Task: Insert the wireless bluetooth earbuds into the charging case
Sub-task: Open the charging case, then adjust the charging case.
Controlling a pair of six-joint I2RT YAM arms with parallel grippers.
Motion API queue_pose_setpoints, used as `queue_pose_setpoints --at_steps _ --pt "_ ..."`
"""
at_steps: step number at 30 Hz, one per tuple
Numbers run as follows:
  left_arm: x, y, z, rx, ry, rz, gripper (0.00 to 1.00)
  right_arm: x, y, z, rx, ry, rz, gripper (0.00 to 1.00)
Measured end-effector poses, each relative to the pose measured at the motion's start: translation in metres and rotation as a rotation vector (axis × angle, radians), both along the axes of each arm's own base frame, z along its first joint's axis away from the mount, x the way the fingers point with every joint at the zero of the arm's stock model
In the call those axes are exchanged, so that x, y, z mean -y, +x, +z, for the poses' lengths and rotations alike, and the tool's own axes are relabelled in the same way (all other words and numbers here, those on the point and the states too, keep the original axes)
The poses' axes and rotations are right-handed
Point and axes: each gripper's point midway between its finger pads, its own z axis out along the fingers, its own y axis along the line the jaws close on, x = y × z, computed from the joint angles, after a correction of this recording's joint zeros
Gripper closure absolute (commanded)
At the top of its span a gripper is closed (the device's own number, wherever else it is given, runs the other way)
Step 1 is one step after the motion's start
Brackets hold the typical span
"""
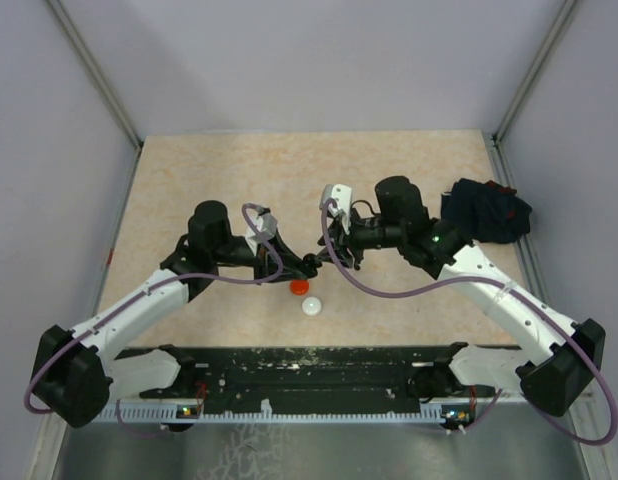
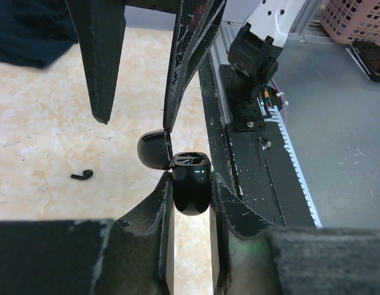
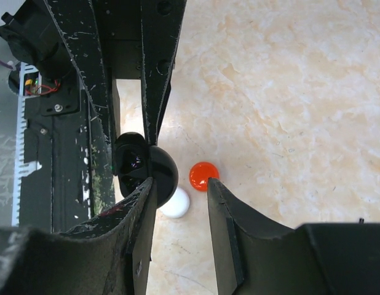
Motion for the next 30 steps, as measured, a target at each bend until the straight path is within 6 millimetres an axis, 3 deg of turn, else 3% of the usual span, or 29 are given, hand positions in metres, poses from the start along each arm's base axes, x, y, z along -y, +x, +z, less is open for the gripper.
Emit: queue_pose_setpoints --at_steps 11,18,30 --pt "0.000 0.005 0.005 0.014 -0.009 0.037 0.96 -0.004 -0.002 0.007 -0.042 0.054 -0.002 0.61" --pt "-0.002 0.009 0.012 0.052 -0.047 0.086 0.96 -0.004 -0.014 0.009 -0.075 0.121 0.007 0.60" --pt "-0.002 0.005 0.018 0.066 -0.073 0.068 0.96 -0.008 -0.012 0.009 -0.068 0.165 0.014 0.61"
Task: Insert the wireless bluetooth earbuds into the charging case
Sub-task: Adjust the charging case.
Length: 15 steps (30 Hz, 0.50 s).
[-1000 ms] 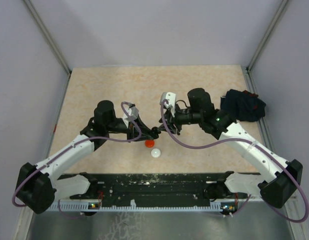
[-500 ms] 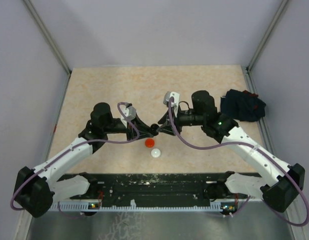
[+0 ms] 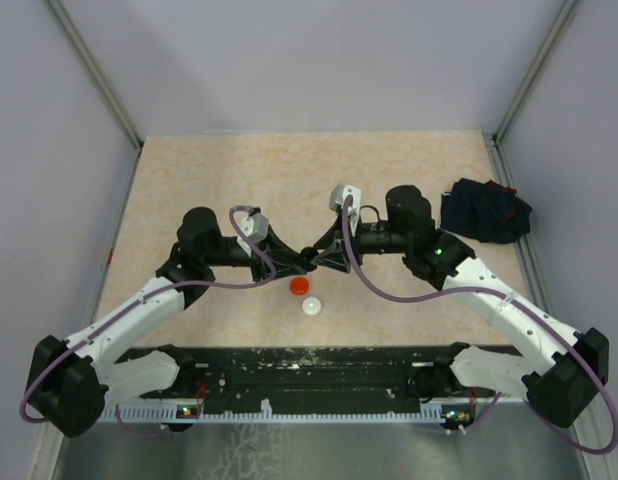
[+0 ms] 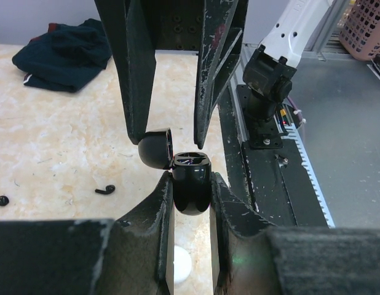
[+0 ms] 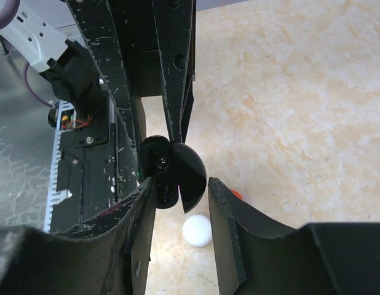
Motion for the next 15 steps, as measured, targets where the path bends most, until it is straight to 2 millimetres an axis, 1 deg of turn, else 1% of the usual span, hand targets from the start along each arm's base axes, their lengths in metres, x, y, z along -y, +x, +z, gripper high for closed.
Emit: queue_pose_setpoints --at_steps 6,9,13,15 --pt "0.0000 -0.0038 0.0047 0.008 -0.014 -0.020 0.95 -0.0014 -0.0029 0.0014 0.000 0.008 0.021 0.65" --pt "0.0001 -0.0055 0.0063 0.010 -0.019 -0.031 0.95 -0.0025 -0.0038 0.0012 -0.001 0.010 0.032 0.69" --pt "-0.0001 -0.0079 0.0062 0.006 -0.019 -0.044 0.94 -0.0038 -0.0041 -0.0014 -0.006 0.007 0.045 0.77" --pt "-0.0003 -0.0085 0.0059 0.004 -0.018 -0.046 0.93 -0.0039 -0.0047 -0.0015 -0.005 0.008 0.049 0.82"
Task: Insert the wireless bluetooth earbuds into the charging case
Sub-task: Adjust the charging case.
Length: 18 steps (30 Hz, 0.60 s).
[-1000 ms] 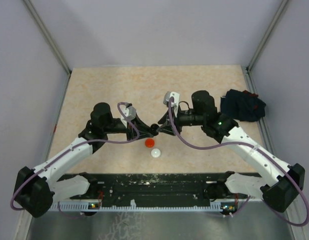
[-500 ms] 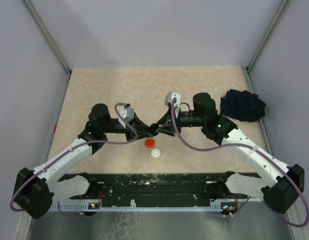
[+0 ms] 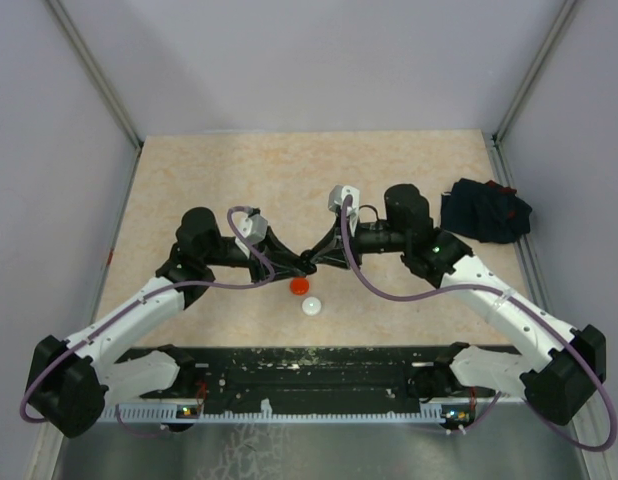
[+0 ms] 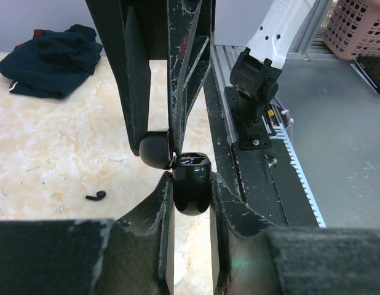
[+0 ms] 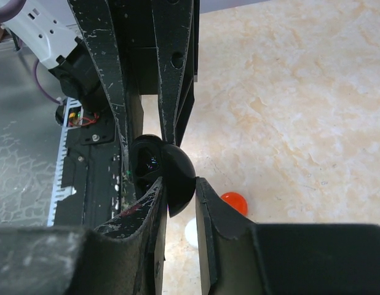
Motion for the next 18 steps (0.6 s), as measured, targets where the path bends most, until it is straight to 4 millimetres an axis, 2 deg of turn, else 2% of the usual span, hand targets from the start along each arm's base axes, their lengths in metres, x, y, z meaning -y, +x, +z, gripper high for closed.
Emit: queue_pose_setpoints --at_steps 5,8,15,18 --pt "0.000 -0.001 -0.001 -0.004 0.002 -0.006 0.88 0.001 0.000 -0.001 0.008 -0.004 0.007 0.93" --pt "0.000 -0.001 -0.004 -0.012 0.011 -0.005 0.80 0.002 0.000 -0.003 0.009 -0.020 0.010 1.00" --pt "0.002 0.000 -0.008 -0.009 0.033 0.000 0.60 0.006 0.000 -0.007 0.018 -0.088 0.012 1.00" --pt "0.002 0.001 -0.010 -0.011 0.046 0.007 0.47 0.008 -0.004 -0.002 0.041 -0.121 0.016 1.00"
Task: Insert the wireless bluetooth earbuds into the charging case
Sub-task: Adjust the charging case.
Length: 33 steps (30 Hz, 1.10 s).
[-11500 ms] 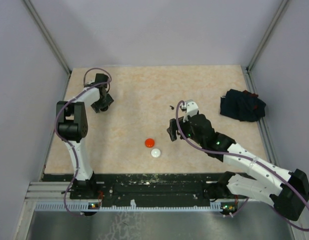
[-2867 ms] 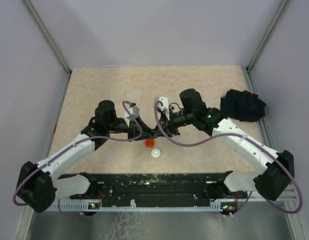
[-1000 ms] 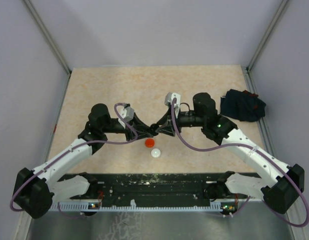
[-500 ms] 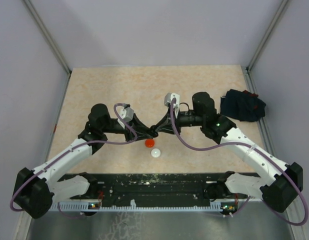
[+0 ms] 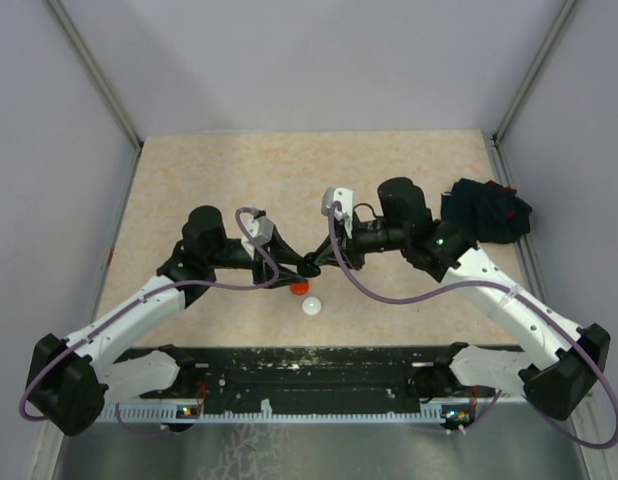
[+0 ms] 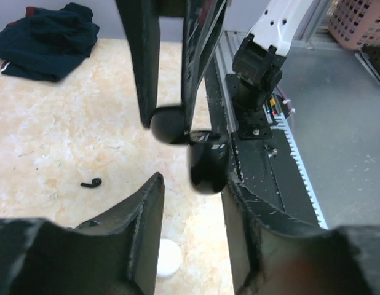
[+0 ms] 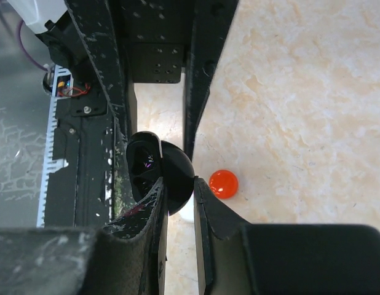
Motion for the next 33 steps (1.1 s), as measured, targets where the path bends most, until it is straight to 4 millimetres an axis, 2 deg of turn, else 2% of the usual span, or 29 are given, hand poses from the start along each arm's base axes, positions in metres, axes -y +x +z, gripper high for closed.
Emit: queue_pose_setpoints --at_steps 8,18,24,33 --pt "0.000 -0.002 -0.007 -0.027 0.025 0.006 0.41 0.000 -0.005 0.017 0.085 -0.070 0.007 1.00" --pt "0.001 -0.007 0.000 0.012 -0.003 0.024 0.44 0.009 -0.002 -0.001 0.093 -0.254 -0.007 1.00" --pt "0.006 -0.009 -0.011 0.019 -0.004 0.044 0.45 0.014 -0.002 -0.006 0.075 -0.307 -0.013 1.00" --pt "0.013 -0.013 -0.029 0.048 -0.022 0.075 0.46 0.011 -0.001 -0.011 0.067 -0.355 0.000 1.00"
